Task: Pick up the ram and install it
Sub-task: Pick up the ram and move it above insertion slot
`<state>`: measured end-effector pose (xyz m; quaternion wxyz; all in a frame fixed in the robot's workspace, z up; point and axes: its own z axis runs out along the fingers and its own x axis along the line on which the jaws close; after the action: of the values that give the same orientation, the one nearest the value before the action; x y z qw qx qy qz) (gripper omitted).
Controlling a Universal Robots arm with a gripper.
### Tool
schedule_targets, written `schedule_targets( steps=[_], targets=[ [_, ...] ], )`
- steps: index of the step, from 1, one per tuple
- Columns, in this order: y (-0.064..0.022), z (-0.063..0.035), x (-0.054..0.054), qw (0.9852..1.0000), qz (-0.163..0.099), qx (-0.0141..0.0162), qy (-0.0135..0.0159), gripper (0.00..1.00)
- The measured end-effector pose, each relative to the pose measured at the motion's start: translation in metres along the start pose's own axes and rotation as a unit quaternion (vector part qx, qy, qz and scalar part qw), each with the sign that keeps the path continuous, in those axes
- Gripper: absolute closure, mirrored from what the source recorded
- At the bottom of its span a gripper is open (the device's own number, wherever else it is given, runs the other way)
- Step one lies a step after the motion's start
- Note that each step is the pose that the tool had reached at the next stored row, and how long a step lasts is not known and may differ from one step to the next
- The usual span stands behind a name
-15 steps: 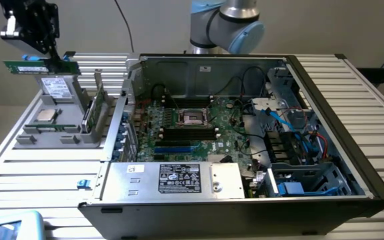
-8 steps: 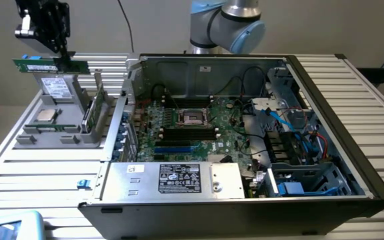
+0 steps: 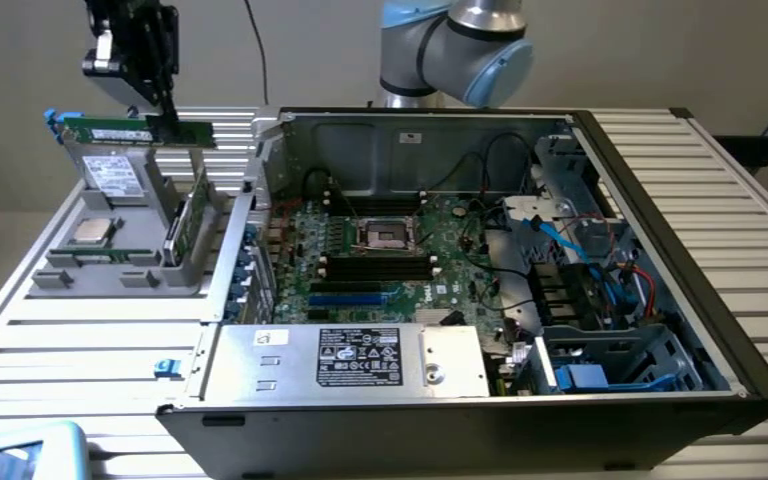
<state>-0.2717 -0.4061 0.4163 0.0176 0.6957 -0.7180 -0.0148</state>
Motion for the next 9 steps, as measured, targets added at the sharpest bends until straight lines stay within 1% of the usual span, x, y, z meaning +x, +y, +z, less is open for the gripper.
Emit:
schedule_targets(
  steps=[9],
  targets=[
    [-0.0407,-0.0019,-0.001,1.0,0.0,-0.0007,0.0001,0.86]
  ],
)
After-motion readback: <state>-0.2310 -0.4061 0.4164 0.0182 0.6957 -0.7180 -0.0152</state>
